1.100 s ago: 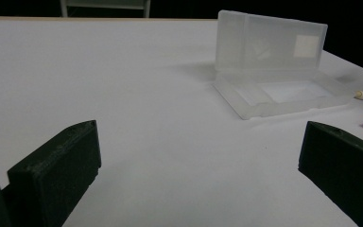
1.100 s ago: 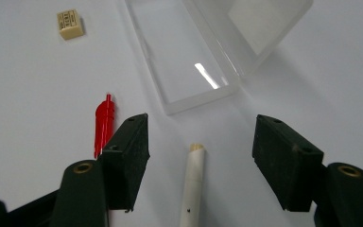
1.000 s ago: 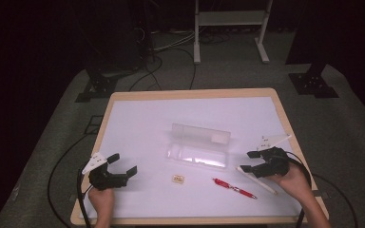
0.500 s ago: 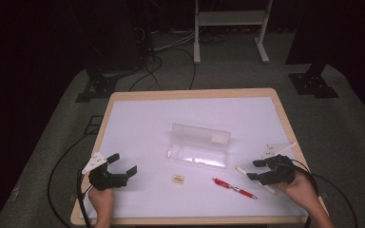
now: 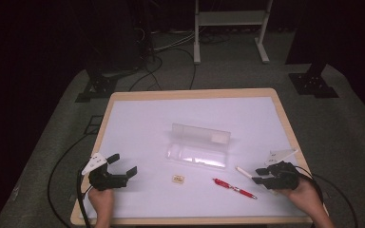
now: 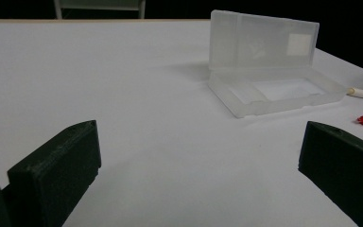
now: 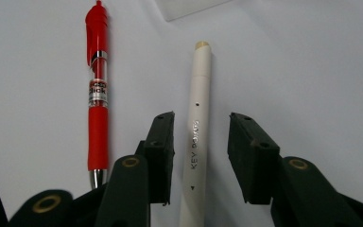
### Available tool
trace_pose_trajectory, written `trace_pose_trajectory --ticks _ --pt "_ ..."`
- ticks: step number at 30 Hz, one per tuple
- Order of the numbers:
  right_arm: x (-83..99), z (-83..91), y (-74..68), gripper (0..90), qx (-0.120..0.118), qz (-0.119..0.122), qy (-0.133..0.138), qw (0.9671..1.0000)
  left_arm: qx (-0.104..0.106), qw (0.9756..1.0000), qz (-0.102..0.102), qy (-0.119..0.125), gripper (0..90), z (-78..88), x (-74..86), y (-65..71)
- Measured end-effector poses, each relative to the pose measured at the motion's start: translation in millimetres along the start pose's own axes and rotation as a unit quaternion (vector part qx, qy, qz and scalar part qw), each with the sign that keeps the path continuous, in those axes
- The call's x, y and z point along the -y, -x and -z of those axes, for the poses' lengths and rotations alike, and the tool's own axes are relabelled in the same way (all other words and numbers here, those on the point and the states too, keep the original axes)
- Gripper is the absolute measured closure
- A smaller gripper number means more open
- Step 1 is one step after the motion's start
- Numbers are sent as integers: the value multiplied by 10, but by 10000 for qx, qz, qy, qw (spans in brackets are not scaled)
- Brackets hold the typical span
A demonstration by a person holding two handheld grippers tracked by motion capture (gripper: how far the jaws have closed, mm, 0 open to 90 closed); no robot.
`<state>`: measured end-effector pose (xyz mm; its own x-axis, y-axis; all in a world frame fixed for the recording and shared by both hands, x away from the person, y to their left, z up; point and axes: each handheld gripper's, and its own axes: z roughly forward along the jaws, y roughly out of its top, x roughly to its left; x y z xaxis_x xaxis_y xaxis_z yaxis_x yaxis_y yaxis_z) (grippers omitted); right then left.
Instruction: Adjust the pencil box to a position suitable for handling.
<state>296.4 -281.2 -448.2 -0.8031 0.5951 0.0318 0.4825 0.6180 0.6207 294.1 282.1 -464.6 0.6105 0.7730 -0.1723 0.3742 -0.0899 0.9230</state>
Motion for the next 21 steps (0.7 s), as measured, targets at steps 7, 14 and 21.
trace_pose_trajectory --ticks 7,14,21 --pt "41 -24 7 646 31 -8 -10 10000 -13 10000 25 27 0 2 2 0" --pt "63 -57 -7 687 54 2 -33 10000 -24 10000 42 14 0 0 0 -9" --pt "70 -104 -40 769 53 97 -147 9998 -31 10000 92 19 0 4 0 -17"
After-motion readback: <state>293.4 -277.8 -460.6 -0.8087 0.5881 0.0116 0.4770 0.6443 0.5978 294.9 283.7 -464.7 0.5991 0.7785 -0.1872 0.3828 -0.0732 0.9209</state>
